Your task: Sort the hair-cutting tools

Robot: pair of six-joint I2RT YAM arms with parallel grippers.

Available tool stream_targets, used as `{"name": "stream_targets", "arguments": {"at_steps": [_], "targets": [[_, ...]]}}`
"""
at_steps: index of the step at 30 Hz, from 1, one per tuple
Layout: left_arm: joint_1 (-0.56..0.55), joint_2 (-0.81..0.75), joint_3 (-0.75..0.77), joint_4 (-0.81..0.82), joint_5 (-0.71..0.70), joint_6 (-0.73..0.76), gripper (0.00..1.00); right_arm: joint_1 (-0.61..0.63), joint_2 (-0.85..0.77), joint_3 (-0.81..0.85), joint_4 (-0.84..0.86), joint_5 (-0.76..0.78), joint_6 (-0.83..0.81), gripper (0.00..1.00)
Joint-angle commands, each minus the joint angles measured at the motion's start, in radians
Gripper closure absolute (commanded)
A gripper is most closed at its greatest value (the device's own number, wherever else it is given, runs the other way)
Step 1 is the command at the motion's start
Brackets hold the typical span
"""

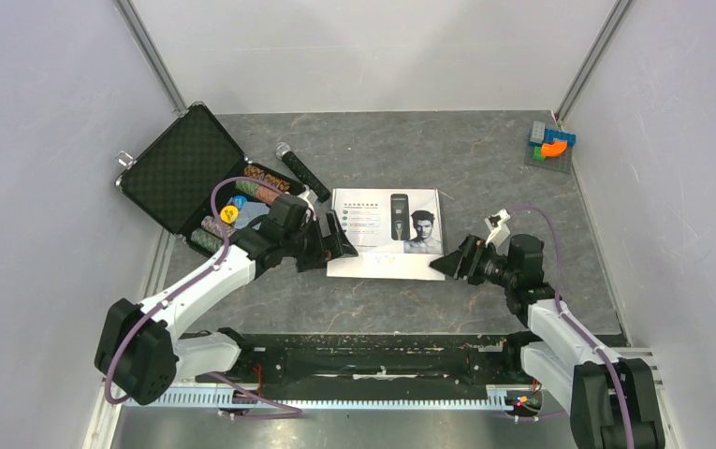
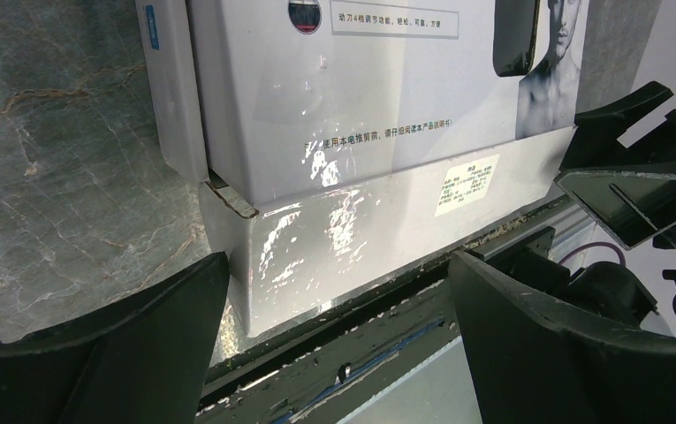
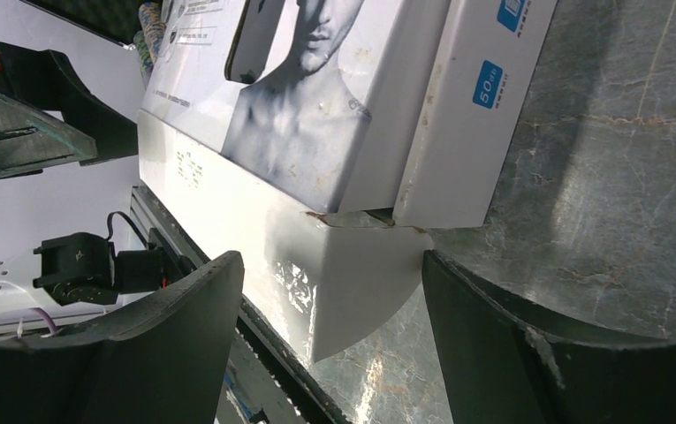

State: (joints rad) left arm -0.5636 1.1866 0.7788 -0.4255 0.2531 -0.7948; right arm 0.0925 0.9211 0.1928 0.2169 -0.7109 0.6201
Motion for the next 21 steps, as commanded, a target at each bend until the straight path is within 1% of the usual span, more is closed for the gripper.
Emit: {"name": "stream_targets", "arguments": {"at_steps": [1,16,21], "targets": [[-0.009,-0.013,0.006,0.014,0.003,0.034,0.00,0.001,-0.028,0.043,0.015,-0.037,0.009,0.23],[-0.016,-0.001,0.020,0.015,0.011,0.031,0.00,0.001,-0.075,0.050,0.022,-0.094,0.071,0.24],[-0.018,-0.001,0.017,0.016,0.008,0.031,0.00,0.000,-0.072,0.051,0.002,-0.073,0.047,0.24]]}}
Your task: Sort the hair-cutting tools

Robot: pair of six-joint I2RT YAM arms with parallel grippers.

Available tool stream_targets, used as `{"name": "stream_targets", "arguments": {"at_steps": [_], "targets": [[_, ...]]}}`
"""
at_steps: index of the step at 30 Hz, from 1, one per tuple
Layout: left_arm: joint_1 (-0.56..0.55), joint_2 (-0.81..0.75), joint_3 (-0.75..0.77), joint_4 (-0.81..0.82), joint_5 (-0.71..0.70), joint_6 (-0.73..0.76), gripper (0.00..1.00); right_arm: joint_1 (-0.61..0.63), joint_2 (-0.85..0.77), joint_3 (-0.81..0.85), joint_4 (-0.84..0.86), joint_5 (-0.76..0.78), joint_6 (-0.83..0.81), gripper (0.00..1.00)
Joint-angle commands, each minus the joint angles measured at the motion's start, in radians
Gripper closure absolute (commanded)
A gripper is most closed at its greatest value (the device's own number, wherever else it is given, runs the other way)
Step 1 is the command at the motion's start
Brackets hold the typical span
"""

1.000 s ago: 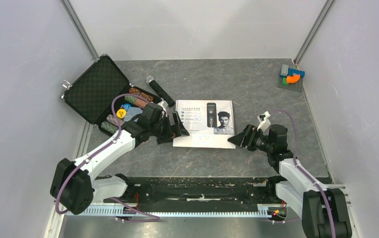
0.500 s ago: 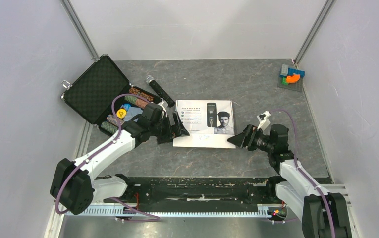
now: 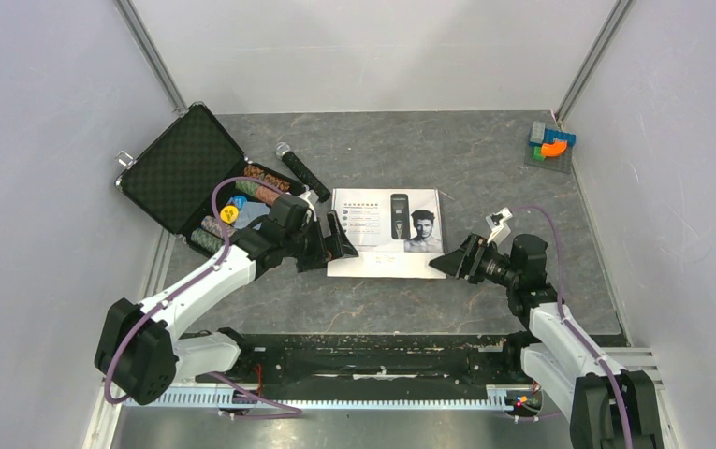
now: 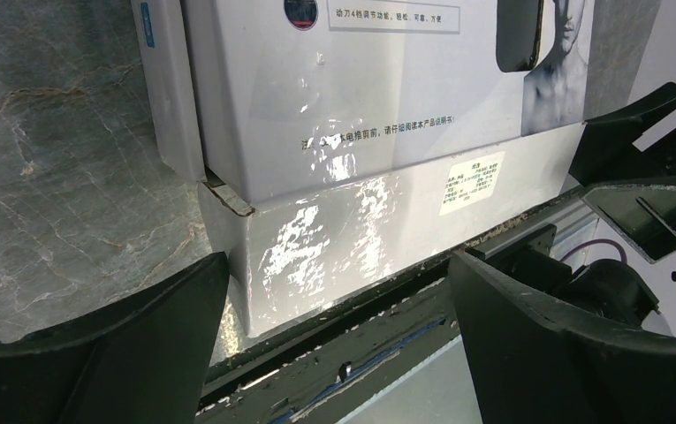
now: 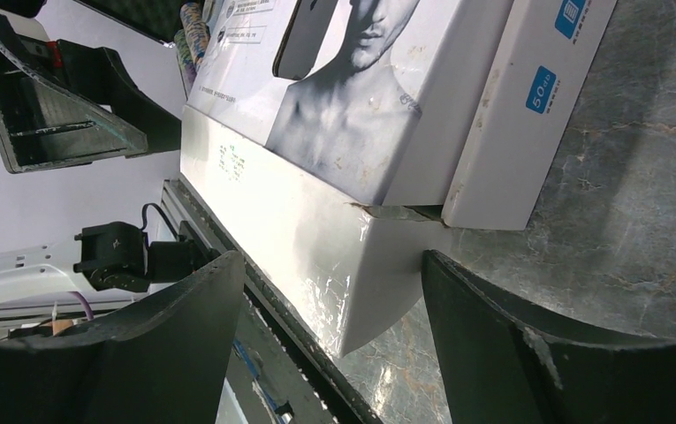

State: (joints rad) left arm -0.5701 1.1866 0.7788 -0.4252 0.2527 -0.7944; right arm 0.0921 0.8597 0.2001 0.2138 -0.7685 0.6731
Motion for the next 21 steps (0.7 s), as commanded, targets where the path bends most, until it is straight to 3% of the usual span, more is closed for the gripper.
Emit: {"name": "stream_targets", "arguments": {"at_steps": [1,21], "targets": [[-0.012,0.000,0.017,0.015,0.010,0.032,0.00,0.000,-0.005,0.042,-0.002,-0.009,-0.015,0.24],[-0.013,0.008,-0.009,0.026,-0.001,0.034,0.00,0.001,0.069,-0.021,0.082,0.031,-0.028,0.24]]}}
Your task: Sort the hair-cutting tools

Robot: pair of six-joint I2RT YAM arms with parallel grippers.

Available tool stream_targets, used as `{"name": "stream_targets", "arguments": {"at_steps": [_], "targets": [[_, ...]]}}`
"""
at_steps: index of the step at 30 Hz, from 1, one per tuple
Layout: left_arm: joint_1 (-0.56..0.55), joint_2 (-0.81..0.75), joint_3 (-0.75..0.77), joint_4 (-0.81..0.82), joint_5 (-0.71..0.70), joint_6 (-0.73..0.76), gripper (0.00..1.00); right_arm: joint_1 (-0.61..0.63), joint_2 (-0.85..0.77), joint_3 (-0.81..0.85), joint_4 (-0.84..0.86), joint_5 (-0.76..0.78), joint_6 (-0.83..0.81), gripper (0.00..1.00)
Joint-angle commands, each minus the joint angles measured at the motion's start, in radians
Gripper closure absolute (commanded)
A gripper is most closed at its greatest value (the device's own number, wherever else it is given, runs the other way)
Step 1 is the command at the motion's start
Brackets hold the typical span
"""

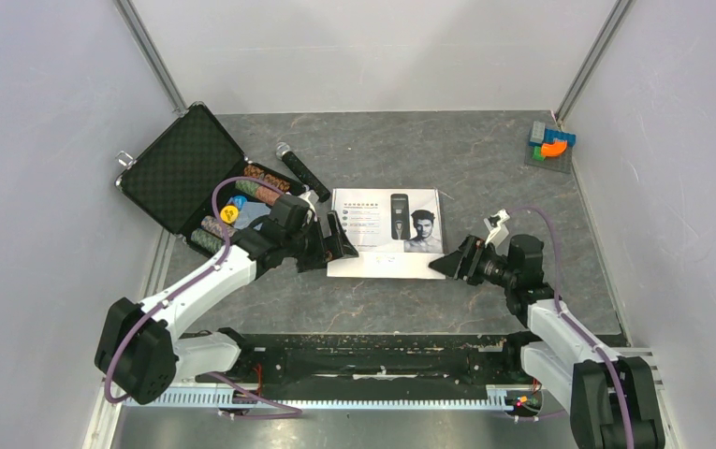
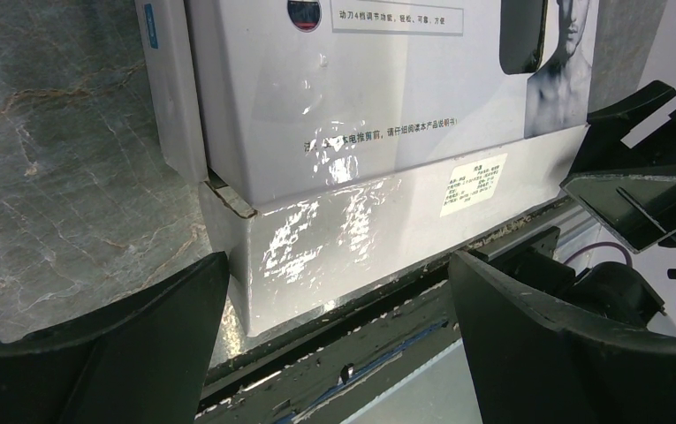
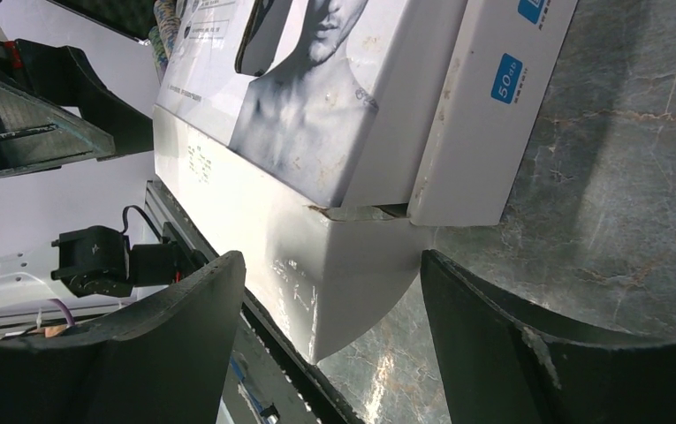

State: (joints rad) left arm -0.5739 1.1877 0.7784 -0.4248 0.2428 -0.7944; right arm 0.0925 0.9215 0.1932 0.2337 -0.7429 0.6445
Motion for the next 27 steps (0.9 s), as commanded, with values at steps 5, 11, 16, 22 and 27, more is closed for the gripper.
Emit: {"name": "stream_targets", "arguments": {"at_steps": [5,11,16,22,27], "targets": [[-0.009,0.006,-0.011,0.027,0.005,0.035,0.00,0.001,0.011,-0.019,0.072,0.007,-0.001,0.25],[-0.009,0.006,-0.019,0.031,-0.003,0.035,0.00,0.000,0.026,-0.032,0.082,0.017,-0.011,0.25],[-0.009,0.004,-0.032,0.031,-0.022,0.040,0.00,0.001,0.043,-0.049,0.092,0.028,-0.024,0.25],[-0.010,0.007,-0.047,0.032,-0.041,0.045,0.00,0.001,0.060,-0.065,0.095,0.041,-0.044,0.25],[-0.009,0.018,-0.059,0.038,-0.053,0.049,0.00,0.001,0.075,-0.069,0.096,0.047,-0.056,0.25]]}}
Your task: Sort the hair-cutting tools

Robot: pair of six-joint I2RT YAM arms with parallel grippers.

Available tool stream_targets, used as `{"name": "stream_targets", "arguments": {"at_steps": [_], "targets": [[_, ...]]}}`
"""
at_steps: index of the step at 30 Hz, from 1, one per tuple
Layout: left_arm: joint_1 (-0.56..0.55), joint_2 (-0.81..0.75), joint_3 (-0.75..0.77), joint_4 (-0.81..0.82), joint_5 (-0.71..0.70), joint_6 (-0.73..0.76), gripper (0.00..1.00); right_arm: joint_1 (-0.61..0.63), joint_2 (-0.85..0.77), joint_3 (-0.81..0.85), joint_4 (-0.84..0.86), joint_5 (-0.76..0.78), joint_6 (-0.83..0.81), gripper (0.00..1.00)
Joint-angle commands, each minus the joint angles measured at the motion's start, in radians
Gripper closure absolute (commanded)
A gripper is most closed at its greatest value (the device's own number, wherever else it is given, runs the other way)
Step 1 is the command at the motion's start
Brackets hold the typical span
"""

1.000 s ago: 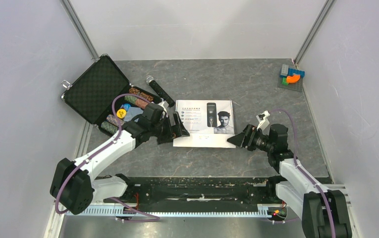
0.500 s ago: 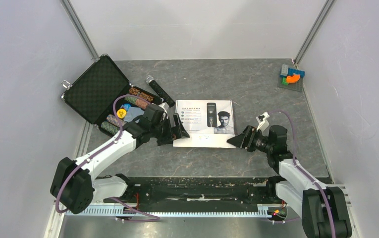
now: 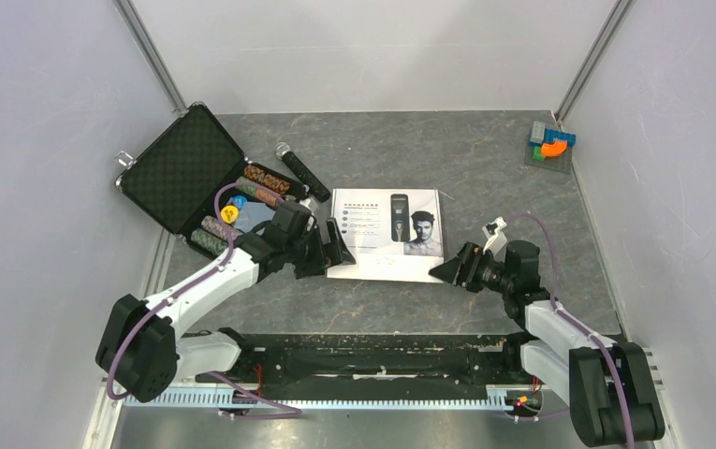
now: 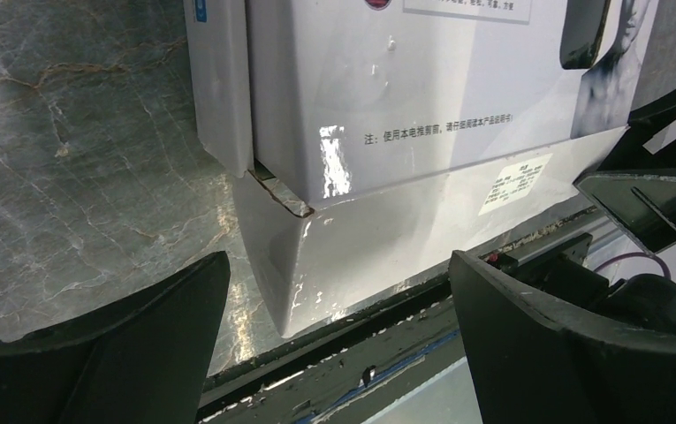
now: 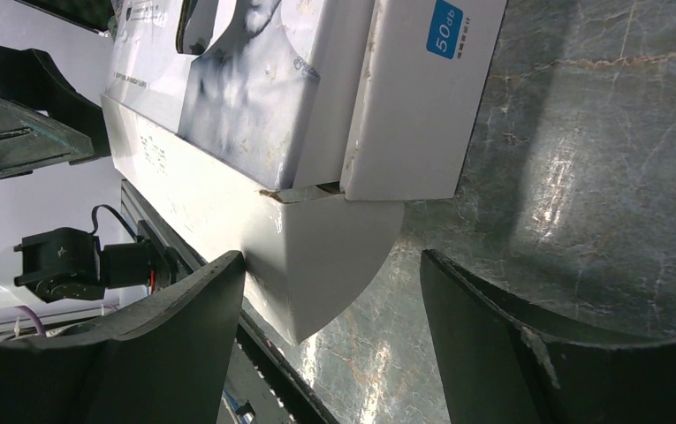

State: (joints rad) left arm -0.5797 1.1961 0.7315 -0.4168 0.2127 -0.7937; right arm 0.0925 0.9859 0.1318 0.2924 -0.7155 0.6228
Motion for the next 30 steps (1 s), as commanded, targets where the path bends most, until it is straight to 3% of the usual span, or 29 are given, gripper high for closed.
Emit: {"name": "stream_targets", "arguments": {"at_steps": [1,8,21,30], "targets": [[-0.003,0.012,-0.013,0.030,-0.022,0.048,0.00,0.001,0.011,-0.008,0.039,0.019,-0.034,0.25],[-0.003,0.017,-0.031,0.061,-0.024,0.045,0.02,0.000,0.005,0.002,0.036,0.024,-0.036,0.25],[-0.003,-0.032,-0.004,0.025,-0.067,0.068,0.32,0.001,0.012,0.012,0.034,0.019,-0.035,0.25],[-0.003,-0.012,-0.020,0.038,-0.059,0.065,0.45,0.000,0.013,0.014,0.034,0.017,-0.034,0.25]]}}
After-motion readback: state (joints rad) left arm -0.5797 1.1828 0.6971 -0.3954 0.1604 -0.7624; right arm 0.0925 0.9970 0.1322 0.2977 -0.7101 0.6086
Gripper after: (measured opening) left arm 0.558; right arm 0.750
